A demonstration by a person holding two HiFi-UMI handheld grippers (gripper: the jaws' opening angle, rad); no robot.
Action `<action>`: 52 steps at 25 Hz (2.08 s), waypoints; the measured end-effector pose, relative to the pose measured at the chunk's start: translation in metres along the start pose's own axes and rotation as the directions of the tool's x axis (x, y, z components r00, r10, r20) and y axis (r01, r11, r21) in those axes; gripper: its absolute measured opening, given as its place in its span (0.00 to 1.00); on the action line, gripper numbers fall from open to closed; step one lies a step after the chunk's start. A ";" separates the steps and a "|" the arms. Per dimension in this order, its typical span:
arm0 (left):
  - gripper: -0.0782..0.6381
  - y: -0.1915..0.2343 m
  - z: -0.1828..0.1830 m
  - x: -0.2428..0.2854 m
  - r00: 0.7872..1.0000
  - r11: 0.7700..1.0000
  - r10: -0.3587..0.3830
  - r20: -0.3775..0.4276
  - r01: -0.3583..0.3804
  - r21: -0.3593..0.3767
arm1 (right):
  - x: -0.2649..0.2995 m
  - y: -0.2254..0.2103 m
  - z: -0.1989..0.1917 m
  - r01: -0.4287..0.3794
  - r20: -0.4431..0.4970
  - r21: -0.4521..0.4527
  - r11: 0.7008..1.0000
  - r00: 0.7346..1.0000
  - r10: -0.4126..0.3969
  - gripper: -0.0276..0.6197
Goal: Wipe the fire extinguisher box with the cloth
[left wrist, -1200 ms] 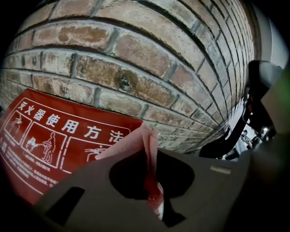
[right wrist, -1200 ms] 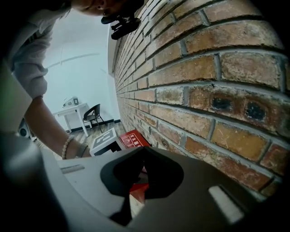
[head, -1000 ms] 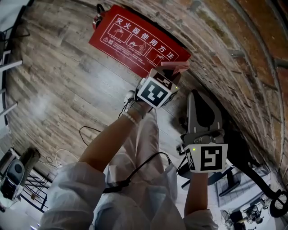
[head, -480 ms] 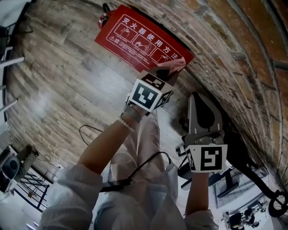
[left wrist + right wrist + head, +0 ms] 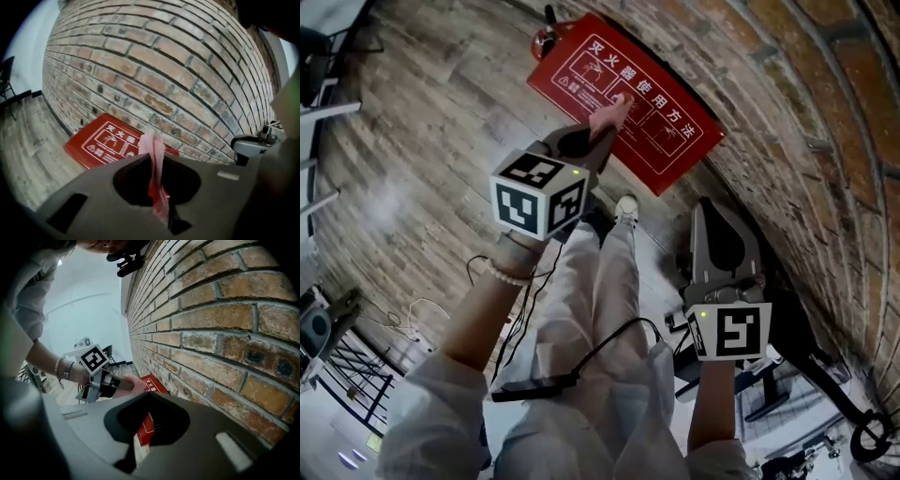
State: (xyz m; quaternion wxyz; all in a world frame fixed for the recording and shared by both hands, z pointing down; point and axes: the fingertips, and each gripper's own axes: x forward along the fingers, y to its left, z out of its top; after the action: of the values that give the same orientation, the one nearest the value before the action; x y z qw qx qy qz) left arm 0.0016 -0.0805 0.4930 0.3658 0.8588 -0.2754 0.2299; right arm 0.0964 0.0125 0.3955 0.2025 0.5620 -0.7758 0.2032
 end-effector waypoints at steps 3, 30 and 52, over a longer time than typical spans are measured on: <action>0.12 0.040 0.014 -0.024 0.997 0.997 0.071 0.035 -0.070 -0.018 | 0.005 0.005 0.003 -0.009 -0.004 -0.005 1.000 1.000 0.009 0.05; 0.12 0.177 0.011 0.000 0.955 0.952 0.286 -0.073 -0.275 0.134 | 0.021 0.002 -0.006 0.006 -0.063 0.000 1.000 0.998 -0.006 0.05; 0.12 0.095 -0.033 0.035 0.985 0.989 0.144 -0.099 -0.138 0.061 | 0.006 -0.005 -0.018 0.019 -0.062 0.012 1.000 0.998 -0.018 0.05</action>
State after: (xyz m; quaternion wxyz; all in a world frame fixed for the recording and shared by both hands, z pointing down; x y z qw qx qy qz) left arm -0.0396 -0.1212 0.5822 0.3391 0.8336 -0.3101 0.3065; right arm 0.1009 0.0163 0.4141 0.2247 0.5639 -0.7626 0.2236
